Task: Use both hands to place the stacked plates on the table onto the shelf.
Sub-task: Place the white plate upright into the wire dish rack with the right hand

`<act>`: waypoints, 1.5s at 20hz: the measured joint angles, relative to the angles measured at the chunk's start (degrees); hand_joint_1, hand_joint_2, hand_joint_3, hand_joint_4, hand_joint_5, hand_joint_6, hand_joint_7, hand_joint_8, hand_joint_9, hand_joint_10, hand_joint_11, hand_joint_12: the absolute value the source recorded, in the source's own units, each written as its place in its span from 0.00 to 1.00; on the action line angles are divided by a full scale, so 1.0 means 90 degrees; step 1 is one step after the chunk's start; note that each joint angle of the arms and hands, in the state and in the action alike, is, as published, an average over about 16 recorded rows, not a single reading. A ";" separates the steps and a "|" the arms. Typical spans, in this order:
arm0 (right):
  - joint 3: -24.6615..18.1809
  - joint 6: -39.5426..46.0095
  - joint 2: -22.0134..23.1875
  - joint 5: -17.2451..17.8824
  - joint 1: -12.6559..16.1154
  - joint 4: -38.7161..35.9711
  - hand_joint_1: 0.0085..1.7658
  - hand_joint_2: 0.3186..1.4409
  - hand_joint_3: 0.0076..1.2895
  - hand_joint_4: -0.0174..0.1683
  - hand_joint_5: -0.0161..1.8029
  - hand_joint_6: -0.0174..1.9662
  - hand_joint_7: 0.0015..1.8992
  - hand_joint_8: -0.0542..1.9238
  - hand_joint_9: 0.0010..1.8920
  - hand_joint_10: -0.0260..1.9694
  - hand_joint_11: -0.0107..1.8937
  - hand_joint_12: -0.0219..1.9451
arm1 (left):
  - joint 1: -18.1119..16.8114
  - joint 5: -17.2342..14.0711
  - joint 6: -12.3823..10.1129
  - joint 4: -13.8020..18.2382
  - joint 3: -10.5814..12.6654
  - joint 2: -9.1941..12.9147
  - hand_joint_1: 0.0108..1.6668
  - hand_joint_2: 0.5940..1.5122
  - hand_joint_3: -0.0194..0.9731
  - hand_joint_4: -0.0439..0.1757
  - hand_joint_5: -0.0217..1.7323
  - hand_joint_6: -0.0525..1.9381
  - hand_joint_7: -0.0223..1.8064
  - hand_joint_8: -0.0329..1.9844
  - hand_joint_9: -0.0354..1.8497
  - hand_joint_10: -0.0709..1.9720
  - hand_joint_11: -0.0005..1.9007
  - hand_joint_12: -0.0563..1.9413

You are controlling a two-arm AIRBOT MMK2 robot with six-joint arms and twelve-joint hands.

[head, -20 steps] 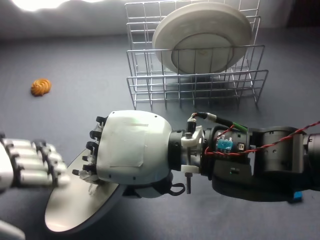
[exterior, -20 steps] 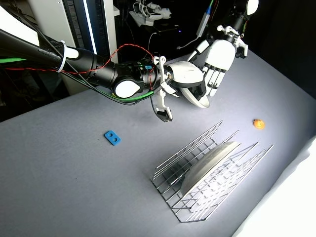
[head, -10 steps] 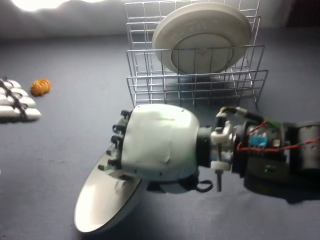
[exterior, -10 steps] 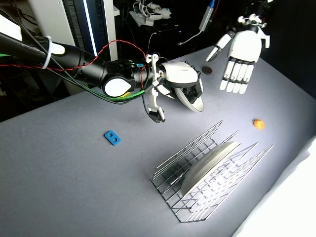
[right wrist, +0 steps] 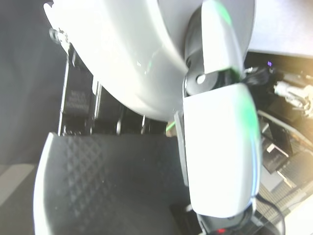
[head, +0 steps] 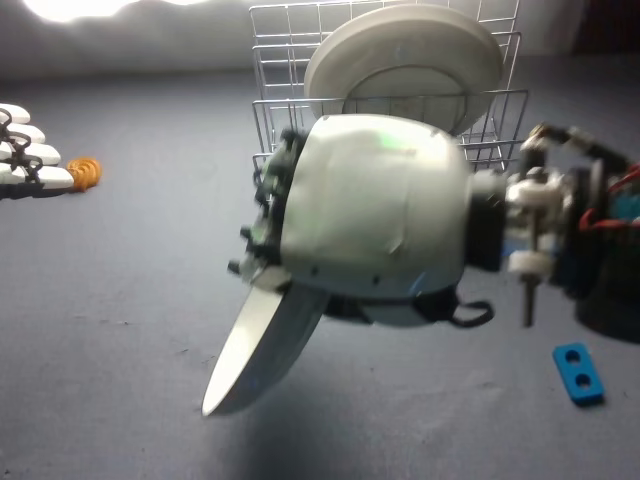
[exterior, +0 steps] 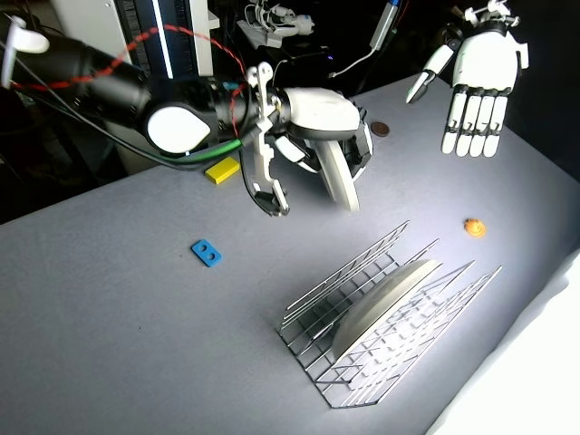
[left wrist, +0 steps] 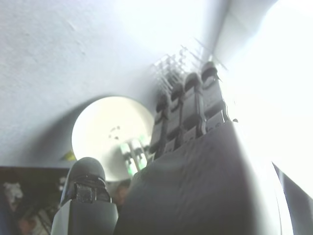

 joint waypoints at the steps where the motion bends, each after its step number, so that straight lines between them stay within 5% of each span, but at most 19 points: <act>1: -0.0083 0.0257 0.0155 -0.0029 0.0077 -0.0159 0.68 0.59 0.00 0.24 0.57 0.46 0.59 0.40 0.69 0.03 0.50 0.54 | -0.0062 -0.0022 0.0000 0.0040 0.0010 0.0012 0.01 0.62 0.04 0.23 0.06 0.03 0.05 0.02 0.04 0.04 0.01 0.03; 9: -0.0269 0.4428 0.1145 -0.0244 0.0932 -0.2732 0.69 0.60 0.00 0.24 0.58 0.47 0.59 0.40 0.70 0.02 0.50 0.55 | -0.0456 -0.0338 -0.0015 0.0455 0.0186 0.0050 0.00 0.62 0.04 0.24 0.07 0.03 0.05 0.02 0.04 0.04 0.01 0.03; 17: 0.0138 0.9406 0.1491 -0.0552 0.1924 -0.5648 0.69 0.59 0.00 0.23 0.58 0.45 0.60 0.40 0.71 0.02 0.51 0.54 | -0.0676 -0.0826 -0.0035 0.0903 0.0424 0.0034 0.00 0.62 0.04 0.24 0.07 0.03 0.04 0.02 0.03 0.04 0.01 0.03; 30: 0.0888 1.2077 0.1307 -0.1215 0.2589 -0.6459 0.70 0.59 0.00 0.23 0.58 0.43 0.61 0.39 0.72 0.02 0.51 0.54 | -0.0775 -0.2004 -0.0044 0.1738 0.0433 0.0032 0.00 0.62 0.04 0.23 0.06 0.03 0.04 0.02 0.03 0.04 0.01 0.03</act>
